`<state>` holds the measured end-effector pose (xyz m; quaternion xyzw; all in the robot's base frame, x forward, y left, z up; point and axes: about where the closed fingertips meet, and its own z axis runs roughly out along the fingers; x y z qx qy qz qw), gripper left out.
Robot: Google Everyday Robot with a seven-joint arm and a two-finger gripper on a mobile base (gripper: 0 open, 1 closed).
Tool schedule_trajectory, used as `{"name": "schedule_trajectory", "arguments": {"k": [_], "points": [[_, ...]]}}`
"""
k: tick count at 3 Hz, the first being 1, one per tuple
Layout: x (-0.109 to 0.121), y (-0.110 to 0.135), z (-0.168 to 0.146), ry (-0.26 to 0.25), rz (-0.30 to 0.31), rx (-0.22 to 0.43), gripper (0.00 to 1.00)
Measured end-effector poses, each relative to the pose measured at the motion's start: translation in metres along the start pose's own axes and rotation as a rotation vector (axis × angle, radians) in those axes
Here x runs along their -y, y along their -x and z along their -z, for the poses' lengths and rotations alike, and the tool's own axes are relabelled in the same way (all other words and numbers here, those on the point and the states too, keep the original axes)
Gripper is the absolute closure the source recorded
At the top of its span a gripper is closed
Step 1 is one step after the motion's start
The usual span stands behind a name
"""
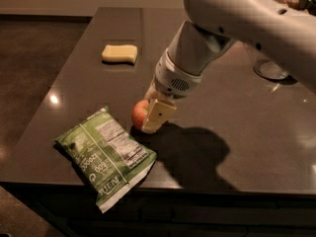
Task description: Move apple near green jalapeno chip bag
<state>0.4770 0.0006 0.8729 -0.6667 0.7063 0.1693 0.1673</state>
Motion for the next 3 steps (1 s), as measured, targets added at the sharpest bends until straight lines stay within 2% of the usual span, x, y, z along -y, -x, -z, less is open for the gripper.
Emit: {"name": "schedule_trajectory", "arguments": {"k": [1,2,3], "points": [[-0.0044,0.0022,-0.0054,0.019,0.008,0.006,0.14],[-0.0052,0.0031,-0.0051,0.018,0.010,0.005,0.00],[-0.0053,0.0031,-0.0051,0.018,0.010,0.005,0.00]]}}
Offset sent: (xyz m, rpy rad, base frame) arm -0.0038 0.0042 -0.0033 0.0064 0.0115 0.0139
